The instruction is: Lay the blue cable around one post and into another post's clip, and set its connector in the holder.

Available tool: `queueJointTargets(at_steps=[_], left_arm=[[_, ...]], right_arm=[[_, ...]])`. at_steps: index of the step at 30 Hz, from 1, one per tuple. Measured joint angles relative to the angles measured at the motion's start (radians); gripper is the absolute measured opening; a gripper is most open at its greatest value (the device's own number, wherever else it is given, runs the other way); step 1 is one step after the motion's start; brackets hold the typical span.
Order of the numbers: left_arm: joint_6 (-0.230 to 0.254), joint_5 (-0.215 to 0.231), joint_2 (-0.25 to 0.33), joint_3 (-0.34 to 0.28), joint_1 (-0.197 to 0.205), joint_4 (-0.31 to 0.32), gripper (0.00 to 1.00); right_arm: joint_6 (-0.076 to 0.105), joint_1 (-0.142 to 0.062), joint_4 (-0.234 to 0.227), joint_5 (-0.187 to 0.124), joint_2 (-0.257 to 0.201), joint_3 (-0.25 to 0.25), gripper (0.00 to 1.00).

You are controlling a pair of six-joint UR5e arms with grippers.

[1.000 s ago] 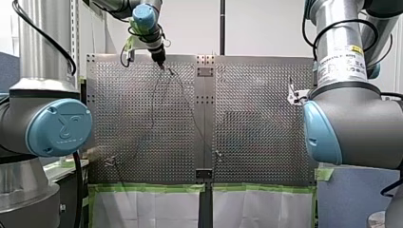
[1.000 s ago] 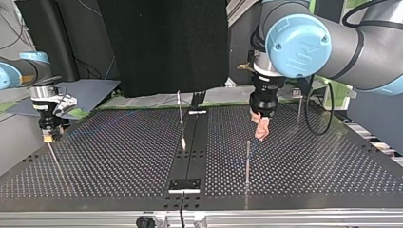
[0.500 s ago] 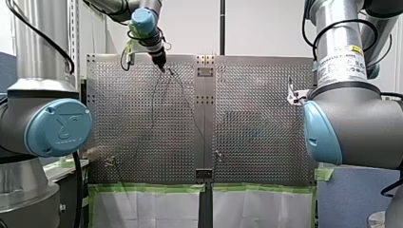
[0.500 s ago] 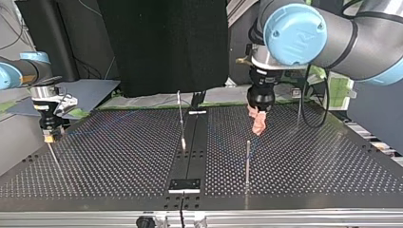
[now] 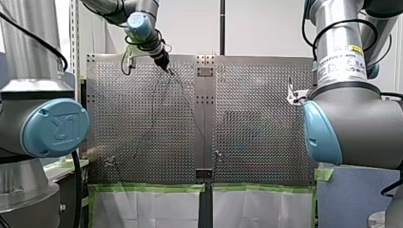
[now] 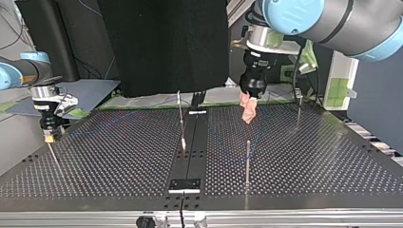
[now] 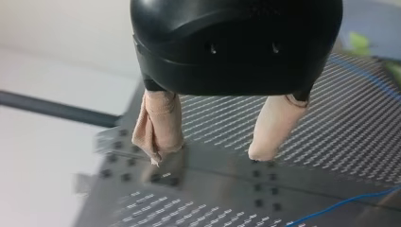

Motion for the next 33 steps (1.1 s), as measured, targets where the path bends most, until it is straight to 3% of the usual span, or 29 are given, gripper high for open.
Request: queueJointTargets(at_steps=[13,23,33], left_arm=[[-0.007,0.040,-0.119,-0.122,-0.023,0.122,0.98],[-0.013,0.037,-0.214,-0.220,-0.032,0.220,0.98],[-0.061,0.030,-0.232,-0.316,-0.042,0.316,0.98]], right_arm=[[-0.013,0.002,0.006,0.004,0.000,-0.001,1.00],[-0.063,0.005,0.014,0.022,0.000,-0.007,1.00],[-0.099,0.008,0.009,0.033,0.000,-0.009,1.00]])
